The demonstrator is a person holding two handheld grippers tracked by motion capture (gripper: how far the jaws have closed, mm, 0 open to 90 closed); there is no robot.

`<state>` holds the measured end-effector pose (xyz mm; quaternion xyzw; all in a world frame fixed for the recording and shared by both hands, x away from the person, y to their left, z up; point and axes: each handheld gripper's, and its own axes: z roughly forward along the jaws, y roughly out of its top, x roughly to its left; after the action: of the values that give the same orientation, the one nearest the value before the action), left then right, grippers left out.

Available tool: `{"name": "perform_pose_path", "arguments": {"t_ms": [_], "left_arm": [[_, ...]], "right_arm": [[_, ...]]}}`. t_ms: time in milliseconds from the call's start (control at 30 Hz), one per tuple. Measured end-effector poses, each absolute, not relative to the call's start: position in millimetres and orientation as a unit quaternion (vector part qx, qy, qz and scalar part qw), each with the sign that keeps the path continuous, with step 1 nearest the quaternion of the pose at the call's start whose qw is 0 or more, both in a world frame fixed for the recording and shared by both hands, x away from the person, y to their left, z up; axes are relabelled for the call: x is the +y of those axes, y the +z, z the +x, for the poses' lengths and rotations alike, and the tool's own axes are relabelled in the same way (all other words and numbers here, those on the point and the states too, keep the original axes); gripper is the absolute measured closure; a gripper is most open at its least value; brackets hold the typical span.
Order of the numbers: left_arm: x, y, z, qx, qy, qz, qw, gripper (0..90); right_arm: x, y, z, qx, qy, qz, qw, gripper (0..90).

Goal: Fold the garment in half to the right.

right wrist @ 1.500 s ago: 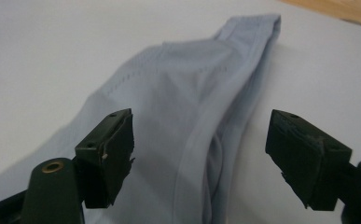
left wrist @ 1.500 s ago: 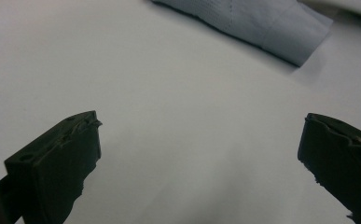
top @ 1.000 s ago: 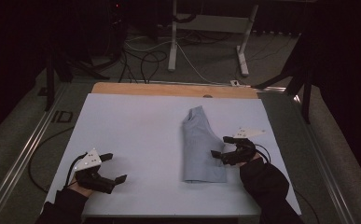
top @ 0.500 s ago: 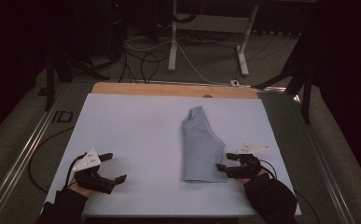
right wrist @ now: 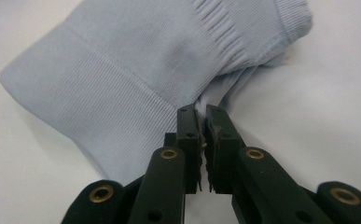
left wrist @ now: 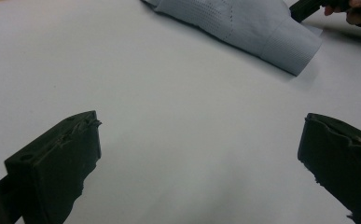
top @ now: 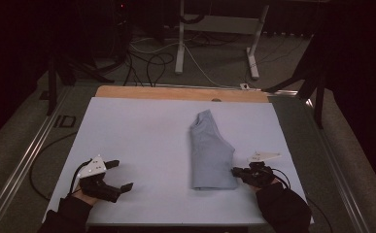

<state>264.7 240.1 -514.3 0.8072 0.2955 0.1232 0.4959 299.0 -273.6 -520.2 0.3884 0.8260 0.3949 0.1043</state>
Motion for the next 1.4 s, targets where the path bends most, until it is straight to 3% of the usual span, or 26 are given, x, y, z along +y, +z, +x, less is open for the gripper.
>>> {"name": "perform_pose_path", "arguments": {"t_ms": [700,967,1100,1167,1300,1400], "left_arm": [[241.6,-514.1,264.6,0.294,0.122,0.806,0.499,0.4],[241.5,-514.1,264.0,0.290,0.123,0.808,0.498,0.4],[241.4,-513.6,263.3,0.289,0.124,0.807,0.500,0.4],[241.7,-513.3,263.5,0.289,0.125,0.807,0.500,0.4],[242.9,-513.1,263.4,0.289,0.126,0.806,0.500,0.4],[244.1,-513.1,264.0,0.292,0.126,0.805,0.501,0.4]], "right_arm": [[-272.9,-527.5,293.5,0.839,0.361,0.391,0.115,81.1],[-274.8,-521.3,293.1,0.831,0.377,0.391,0.119,54.7],[-273.5,-513.3,291.5,0.827,0.399,0.381,0.111,35.5],[-274.2,-510.6,290.8,0.830,0.416,0.356,0.103,19.9],[-275.5,-511.3,290.8,0.825,0.434,0.345,0.107,9.3],[-278.4,-513.4,290.9,0.822,0.447,0.330,0.126,9.3]]}}
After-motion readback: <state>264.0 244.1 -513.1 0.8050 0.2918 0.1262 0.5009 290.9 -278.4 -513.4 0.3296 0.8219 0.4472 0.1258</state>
